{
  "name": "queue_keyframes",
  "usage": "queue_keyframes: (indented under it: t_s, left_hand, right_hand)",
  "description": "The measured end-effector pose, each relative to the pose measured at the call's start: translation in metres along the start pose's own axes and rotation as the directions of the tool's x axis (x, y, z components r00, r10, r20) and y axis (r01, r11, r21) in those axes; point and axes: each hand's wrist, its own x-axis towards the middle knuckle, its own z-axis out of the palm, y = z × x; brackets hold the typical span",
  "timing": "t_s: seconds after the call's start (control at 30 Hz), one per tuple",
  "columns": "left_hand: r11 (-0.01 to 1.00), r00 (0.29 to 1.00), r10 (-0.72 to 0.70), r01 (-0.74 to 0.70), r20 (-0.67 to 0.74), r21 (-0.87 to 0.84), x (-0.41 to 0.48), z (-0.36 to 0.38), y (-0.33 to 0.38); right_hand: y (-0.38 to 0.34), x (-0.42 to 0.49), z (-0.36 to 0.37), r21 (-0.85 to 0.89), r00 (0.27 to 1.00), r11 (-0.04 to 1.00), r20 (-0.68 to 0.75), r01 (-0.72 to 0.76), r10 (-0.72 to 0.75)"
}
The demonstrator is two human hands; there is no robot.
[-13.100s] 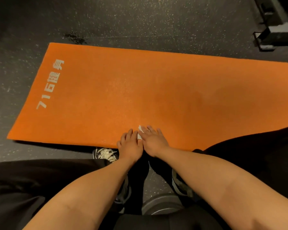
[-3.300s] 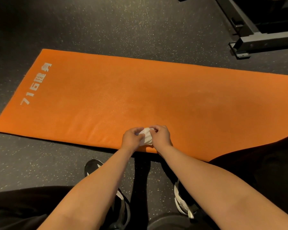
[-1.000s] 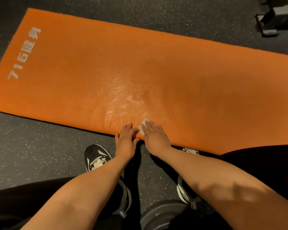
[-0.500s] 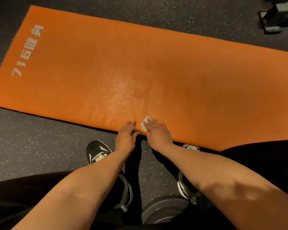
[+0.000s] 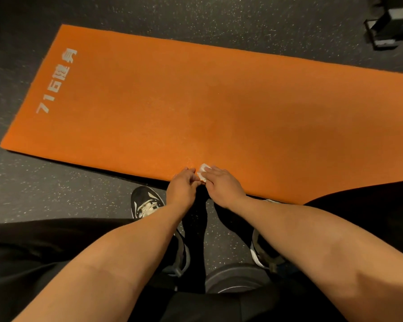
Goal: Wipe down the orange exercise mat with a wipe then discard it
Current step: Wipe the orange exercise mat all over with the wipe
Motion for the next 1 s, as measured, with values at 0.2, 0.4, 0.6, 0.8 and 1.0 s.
queue_keyframes:
  t_s: [0.2, 0.4, 0.6, 0.8, 1.0]
  left_hand:
    - [0.999, 1.0, -0.022, 0.022, 0.015, 0.032, 0.0, 0.0, 0.008]
    - [0.987, 0.995, -0.03, 0.014, 0.095, 0.162, 0.007, -0.004, 0.012]
    - [0.943, 0.992, -0.109, 0.083, 0.062, 0.322, 0.035, -0.005, 0.033]
    - [0.915, 0.99, -0.119, 0.081, 0.072, 0.396, 0.069, 0.002, 0.036]
    - [0.886, 0.994, -0.104, 0.08, 0.029, 0.456, 0.08, 0.011, 0.037]
  right_hand:
    - [-0.002, 0.006, -0.009, -0.056, 0.983, 0.983, -0.05, -0.177, 0.175]
    - [0.004, 0.011, -0.003, -0.062, 0.999, 0.998, 0.038, -0.007, 0.009]
    - [0.014, 0.039, -0.019, -0.138, 0.965, 0.956, -0.068, -0.259, 0.252]
    - [0.015, 0.051, -0.015, -0.15, 1.0, 0.988, -0.003, 0.027, -0.028]
    - [0.046, 0.082, -0.034, -0.014, 0.873, 0.887, -0.183, -0.461, 0.451]
